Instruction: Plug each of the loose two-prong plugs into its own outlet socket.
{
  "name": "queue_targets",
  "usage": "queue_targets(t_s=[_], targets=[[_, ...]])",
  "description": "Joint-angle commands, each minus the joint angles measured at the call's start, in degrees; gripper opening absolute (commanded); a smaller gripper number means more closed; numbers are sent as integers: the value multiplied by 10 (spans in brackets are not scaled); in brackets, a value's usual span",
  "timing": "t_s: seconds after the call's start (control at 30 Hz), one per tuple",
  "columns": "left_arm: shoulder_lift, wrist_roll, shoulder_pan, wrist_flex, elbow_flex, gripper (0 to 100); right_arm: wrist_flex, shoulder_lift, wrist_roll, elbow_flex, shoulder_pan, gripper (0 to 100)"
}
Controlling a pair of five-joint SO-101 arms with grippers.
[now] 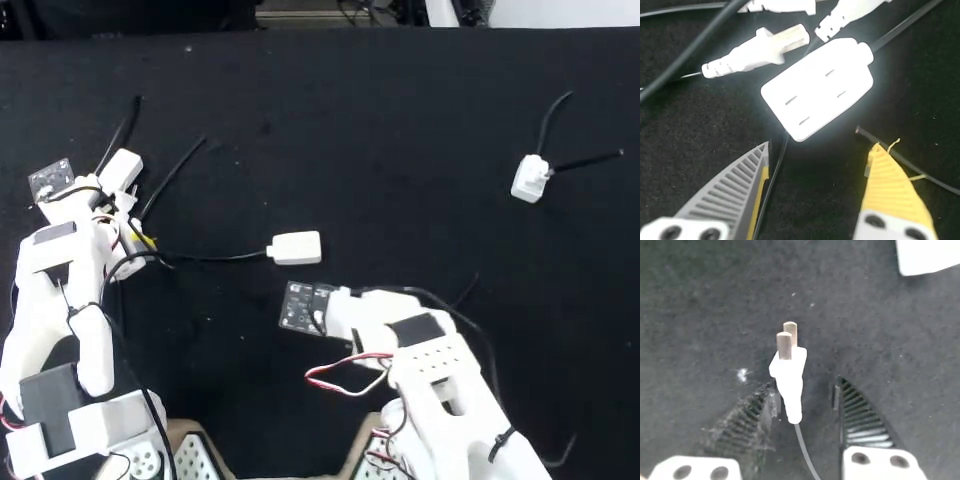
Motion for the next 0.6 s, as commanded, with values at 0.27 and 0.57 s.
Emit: queue_targets(t_s=[0.27,0.57], targets=[[-14,7,-1,0,-9,309,-23,-6,-83,-31,-21,182],[-14,7,-5,2,-9,309,-10,235,-96,-177,-23,183]])
